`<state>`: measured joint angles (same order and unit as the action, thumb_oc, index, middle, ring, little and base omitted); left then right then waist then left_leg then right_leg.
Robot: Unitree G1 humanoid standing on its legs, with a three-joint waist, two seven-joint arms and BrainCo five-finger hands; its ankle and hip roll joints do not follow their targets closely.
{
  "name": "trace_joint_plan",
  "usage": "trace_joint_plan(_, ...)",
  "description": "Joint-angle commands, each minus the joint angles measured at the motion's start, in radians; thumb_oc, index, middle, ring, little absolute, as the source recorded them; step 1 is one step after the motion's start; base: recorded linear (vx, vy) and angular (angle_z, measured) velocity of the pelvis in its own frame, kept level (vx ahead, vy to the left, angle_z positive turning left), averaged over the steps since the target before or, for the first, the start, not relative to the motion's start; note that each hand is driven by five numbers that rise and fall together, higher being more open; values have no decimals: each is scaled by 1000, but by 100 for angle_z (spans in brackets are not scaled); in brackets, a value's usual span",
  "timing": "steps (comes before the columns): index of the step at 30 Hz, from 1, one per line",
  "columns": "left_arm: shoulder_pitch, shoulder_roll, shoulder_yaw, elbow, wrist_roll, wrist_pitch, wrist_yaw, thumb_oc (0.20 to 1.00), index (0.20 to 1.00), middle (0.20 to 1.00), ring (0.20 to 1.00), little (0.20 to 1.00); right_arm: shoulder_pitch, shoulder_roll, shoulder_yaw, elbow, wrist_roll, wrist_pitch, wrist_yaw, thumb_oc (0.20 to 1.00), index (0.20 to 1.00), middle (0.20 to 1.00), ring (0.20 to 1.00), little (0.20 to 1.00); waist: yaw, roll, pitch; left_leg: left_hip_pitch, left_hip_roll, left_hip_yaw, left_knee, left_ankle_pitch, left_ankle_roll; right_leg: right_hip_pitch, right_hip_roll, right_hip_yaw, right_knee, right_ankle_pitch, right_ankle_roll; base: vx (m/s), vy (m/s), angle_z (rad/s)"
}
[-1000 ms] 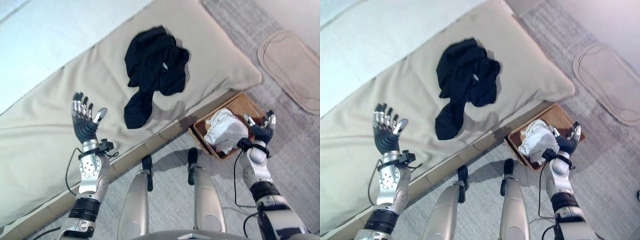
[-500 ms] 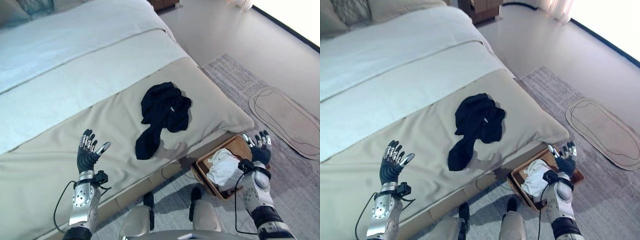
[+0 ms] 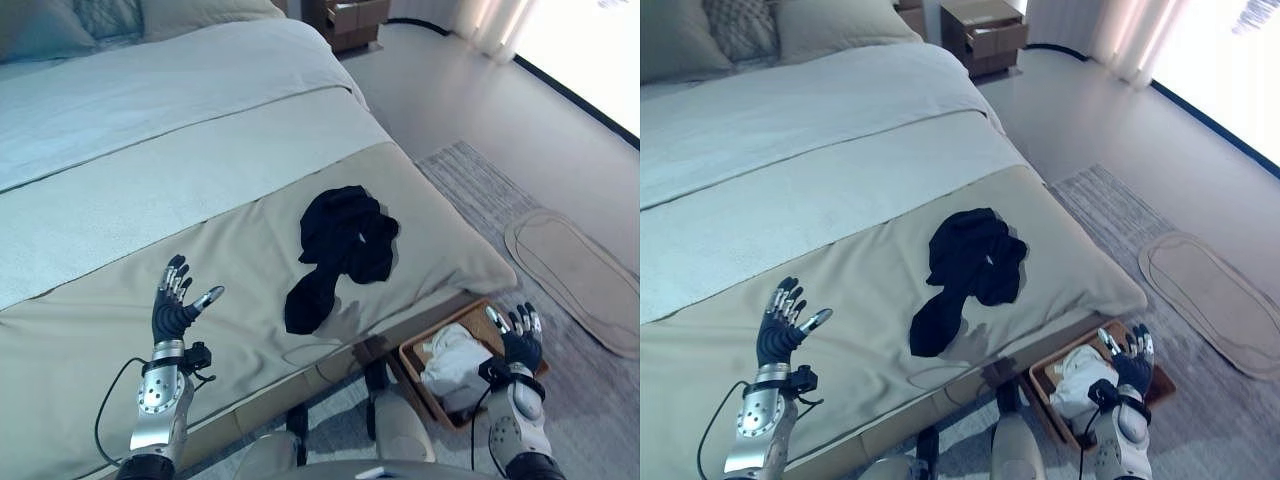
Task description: Pick up clothes into the bucket
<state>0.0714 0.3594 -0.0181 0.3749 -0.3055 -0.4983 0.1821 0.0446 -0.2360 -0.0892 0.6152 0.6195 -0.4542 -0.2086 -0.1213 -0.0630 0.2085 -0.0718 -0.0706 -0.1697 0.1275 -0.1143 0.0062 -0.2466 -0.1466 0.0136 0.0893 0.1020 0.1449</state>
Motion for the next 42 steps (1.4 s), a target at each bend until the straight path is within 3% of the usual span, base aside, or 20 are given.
trace_joint_plan(1,-108,39,-9,-26,85,-19,37,1000,1000,1000,1000,1000,-47,-42,-32,-39,38,-48,-4,1000,1000,1000,1000,1000,-28,3,6,19,69,61,83,-61,-26,-31,20,-14,41,-4,13,112,-132,15)
trace_joint_plan(3,-134,40,-34,-3,141,0,64,1000,1000,1000,1000,1000,-29,-46,-26,-28,54,-48,9,1000,1000,1000,1000,1000,-36,2,16,-33,73,64,238,-76,-39,-1,37,-26,58,-26,-11,114,-154,8)
trace_joint_plan(4,-156,40,-47,11,154,1,76,1000,1000,1000,1000,1000,-26,-50,-23,-31,48,-46,6,1000,1000,1000,1000,1000,-41,3,23,-65,78,78,276,-57,-47,9,36,-37,58,-32,-17,-19,-80,10)
trace_joint_plan(6,-264,62,-110,67,253,20,143,1000,1000,1000,1000,1000,-63,-59,-3,-37,70,-60,-4,1000,1000,1000,1000,1000,-51,-4,63,-209,116,120,214,27,-62,3,15,-45,45,-31,-13,-138,12,30)
trace_joint_plan(9,-305,79,-128,69,315,36,165,1000,1000,1000,1000,1000,-85,-65,16,-41,66,-61,-7,1000,1000,1000,1000,1000,-36,2,75,-249,121,119,169,75,-68,-28,18,-25,48,-22,-8,-45,76,30)
trace_joint_plan(10,-326,92,-139,59,343,44,174,1000,1000,1000,1000,1000,-88,-63,23,-58,60,-61,-7,1000,1000,1000,1000,1000,-44,14,81,-236,138,143,123,84,-61,-53,19,-22,55,-28,-7,-126,217,-45)
trace_joint_plan(13,-495,129,-221,95,456,59,246,1000,1000,1000,1000,1000,-162,-78,70,-76,35,-64,-35,1000,1000,1000,1000,1000,-61,22,137,-294,111,204,79,110,-38,-203,3,24,107,-15,-5,-156,206,-57)
trace_joint_plan(17,-589,154,-251,104,517,87,282,1000,1000,1000,1000,1000,-190,-85,87,-84,13,-61,-52,1000,1000,1000,1000,1000,-57,15,172,-350,99,231,109,104,-31,-260,-13,43,116,0,3,-65,124,-34)
trace_joint_plan(26,-913,298,-305,183,693,207,440,1000,1000,1000,1000,1000,-254,-113,133,-168,-15,-78,-73,1000,1000,1000,1000,1000,-91,0,284,-640,97,233,253,80,-33,-495,-34,31,161,31,26,-54,2,-2)
trace_joint_plan(37,-1151,398,-406,338,872,344,514,1000,1000,1000,1000,1000,-238,-109,118,-190,24,-115,-37,1000,1000,1000,1000,1000,-131,9,282,-828,92,225,349,48,-33,-677,-33,38,219,30,30,4,4,1)
trace_joint_plan(42,-1201,404,-437,364,872,334,512,1000,1000,1000,1000,1000,-247,-110,125,-190,45,-123,-14,1000,1000,1000,1000,1000,-137,11,268,-857,92,228,366,38,-35,-709,-32,50,220,34,35,2,6,0)
